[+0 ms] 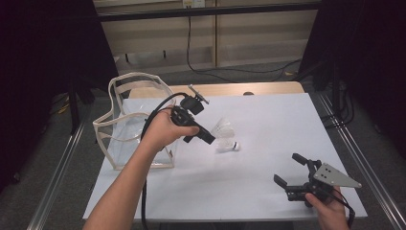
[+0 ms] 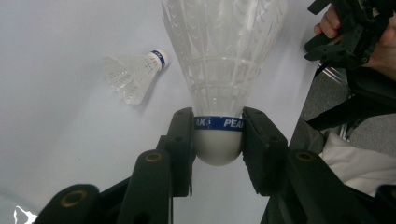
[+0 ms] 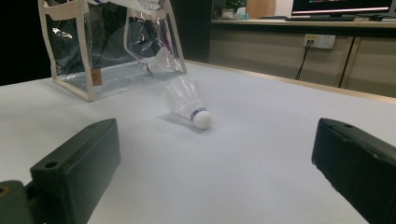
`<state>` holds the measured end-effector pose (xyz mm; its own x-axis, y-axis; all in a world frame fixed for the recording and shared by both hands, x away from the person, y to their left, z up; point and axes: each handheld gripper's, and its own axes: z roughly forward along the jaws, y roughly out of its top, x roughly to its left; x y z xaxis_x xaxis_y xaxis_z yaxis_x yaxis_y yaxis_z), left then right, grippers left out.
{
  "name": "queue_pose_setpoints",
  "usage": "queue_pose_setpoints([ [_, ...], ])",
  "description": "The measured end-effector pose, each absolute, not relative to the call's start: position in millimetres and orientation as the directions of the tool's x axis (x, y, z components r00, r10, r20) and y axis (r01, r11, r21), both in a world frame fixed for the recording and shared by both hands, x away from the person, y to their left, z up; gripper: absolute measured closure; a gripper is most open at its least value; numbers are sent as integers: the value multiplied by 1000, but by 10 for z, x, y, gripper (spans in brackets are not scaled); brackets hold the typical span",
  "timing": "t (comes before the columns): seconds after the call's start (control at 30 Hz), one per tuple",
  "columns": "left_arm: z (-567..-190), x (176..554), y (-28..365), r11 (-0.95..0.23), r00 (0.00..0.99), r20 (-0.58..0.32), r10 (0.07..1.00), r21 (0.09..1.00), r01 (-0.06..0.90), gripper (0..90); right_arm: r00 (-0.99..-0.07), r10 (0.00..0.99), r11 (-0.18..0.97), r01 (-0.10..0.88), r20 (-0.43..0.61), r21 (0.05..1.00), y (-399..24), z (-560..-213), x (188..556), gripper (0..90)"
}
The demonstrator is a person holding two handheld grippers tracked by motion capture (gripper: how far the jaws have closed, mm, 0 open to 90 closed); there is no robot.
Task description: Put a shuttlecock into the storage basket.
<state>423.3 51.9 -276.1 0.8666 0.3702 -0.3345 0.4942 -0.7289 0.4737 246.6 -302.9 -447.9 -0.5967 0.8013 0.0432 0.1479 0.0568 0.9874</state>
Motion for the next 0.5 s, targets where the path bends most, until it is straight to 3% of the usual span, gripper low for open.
queue_pose_setpoints([
  [0.5,-2613,4279,595,-712,855,-339,393,476,516,655,-599,799,53,149,48,987,-3026,-4477,2464,7],
])
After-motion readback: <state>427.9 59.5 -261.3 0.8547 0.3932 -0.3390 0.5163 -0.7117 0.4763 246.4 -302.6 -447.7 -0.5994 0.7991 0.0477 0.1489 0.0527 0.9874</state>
